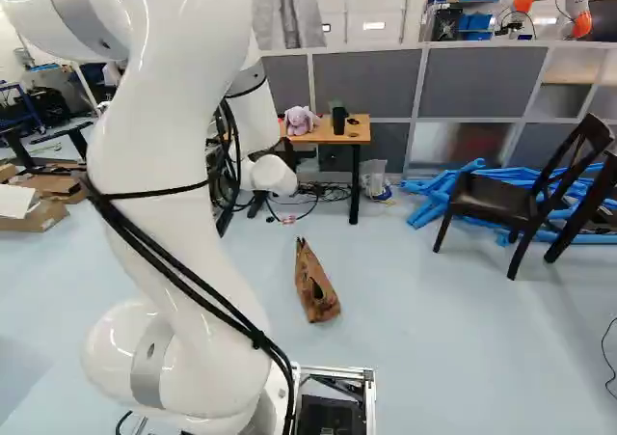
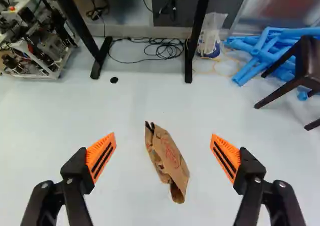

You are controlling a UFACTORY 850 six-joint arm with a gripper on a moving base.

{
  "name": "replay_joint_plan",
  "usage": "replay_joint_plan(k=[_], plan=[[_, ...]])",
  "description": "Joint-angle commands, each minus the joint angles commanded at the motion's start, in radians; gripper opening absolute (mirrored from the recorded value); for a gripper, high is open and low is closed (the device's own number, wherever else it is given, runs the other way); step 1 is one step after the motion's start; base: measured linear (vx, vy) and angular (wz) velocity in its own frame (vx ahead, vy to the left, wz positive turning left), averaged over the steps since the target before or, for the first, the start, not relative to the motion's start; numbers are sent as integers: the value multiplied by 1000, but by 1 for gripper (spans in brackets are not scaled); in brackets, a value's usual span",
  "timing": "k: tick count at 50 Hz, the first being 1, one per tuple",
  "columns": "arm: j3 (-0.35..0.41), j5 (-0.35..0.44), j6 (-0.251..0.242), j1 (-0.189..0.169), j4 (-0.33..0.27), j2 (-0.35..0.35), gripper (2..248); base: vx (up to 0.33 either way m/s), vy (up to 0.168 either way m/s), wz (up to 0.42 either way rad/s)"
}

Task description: Pick up the bag on the ground and place it on the table

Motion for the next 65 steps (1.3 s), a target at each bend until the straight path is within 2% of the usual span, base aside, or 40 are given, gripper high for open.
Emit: replay_joint_plan(k=[57, 65], plan=[[-92, -269, 0, 0, -52, -209, 247, 0, 0, 0], [-108, -299, -49, 0, -52, -241, 247, 0, 0, 0]])
